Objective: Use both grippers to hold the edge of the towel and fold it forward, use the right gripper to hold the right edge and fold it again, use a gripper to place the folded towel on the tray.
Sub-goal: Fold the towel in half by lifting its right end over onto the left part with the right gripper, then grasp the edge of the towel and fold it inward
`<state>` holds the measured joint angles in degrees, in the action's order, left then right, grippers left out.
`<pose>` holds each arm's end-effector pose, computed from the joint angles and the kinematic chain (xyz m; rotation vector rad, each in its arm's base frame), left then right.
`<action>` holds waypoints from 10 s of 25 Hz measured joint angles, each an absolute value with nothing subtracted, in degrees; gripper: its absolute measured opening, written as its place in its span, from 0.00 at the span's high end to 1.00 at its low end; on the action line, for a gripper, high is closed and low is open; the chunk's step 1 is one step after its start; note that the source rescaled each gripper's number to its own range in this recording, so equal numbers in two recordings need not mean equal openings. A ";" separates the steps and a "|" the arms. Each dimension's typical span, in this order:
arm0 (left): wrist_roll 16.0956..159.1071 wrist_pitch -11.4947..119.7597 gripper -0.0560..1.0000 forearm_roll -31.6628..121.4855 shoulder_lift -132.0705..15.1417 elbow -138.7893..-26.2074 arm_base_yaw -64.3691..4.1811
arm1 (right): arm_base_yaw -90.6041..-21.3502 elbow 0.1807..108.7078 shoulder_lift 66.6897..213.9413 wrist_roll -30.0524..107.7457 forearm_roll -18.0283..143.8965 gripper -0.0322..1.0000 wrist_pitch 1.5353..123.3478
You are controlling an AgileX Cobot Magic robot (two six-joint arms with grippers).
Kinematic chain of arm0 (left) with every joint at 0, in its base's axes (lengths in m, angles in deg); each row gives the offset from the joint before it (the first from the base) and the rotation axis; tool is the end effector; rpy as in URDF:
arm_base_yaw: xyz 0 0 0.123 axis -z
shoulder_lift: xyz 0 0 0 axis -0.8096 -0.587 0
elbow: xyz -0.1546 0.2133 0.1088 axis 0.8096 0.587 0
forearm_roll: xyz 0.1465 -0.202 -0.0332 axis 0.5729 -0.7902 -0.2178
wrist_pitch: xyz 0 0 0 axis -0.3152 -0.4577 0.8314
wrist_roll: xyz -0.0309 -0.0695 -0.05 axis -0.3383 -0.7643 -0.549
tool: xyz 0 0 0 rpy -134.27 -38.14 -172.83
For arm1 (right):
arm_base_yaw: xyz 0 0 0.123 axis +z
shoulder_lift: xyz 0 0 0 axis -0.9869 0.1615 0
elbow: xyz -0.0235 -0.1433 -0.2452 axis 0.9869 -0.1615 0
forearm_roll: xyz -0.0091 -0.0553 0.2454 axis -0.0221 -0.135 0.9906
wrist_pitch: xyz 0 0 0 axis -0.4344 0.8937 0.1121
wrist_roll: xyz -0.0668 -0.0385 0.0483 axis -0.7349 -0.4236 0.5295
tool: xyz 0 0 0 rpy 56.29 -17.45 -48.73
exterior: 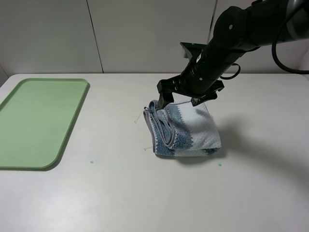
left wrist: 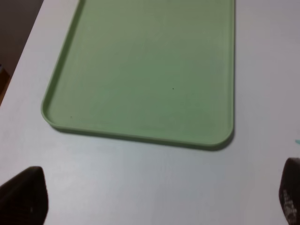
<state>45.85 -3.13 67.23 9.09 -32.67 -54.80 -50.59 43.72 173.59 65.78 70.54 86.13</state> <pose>0.0075 0.0124 0.2828 -0.1566 2.1144 0.1154 0.3226 0.2026 0.1877 -0.3556 2.7260 0.4390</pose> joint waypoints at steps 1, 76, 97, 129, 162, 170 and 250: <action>45.85 -3.13 0.01 67.23 9.09 -32.67 -54.80 | -50.59 43.72 173.59 65.73 70.50 0.00 86.07; 45.85 -3.13 0.01 67.23 9.09 -32.67 -54.80 | -50.59 23.38 140.10 63.40 57.12 0.00 104.96; 45.85 -3.13 0.01 67.23 9.09 -32.67 -54.80 | -75.98 3.04 98.92 63.58 57.92 0.00 110.84; 45.85 -3.13 0.01 67.90 9.09 -32.67 -54.80 | -78.39 2.76 66.78 61.71 57.25 0.00 111.16; 47.79 -2.82 0.01 67.26 9.09 -31.38 -54.80 | -78.39 2.76 66.78 61.71 57.25 0.00 111.23; 45.92 -2.49 0.01 62.10 6.83 -31.38 -54.80 | -78.39 2.76 66.78 61.71 57.25 0.00 111.23; 82.50 44.02 0.00 6.40 -102.51 -68.14 -17.33 | -78.39 2.76 66.78 61.71 57.25 0.00 111.23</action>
<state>82.50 44.02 6.40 -102.51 -68.14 -17.33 -78.39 2.76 66.78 61.71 57.25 111.23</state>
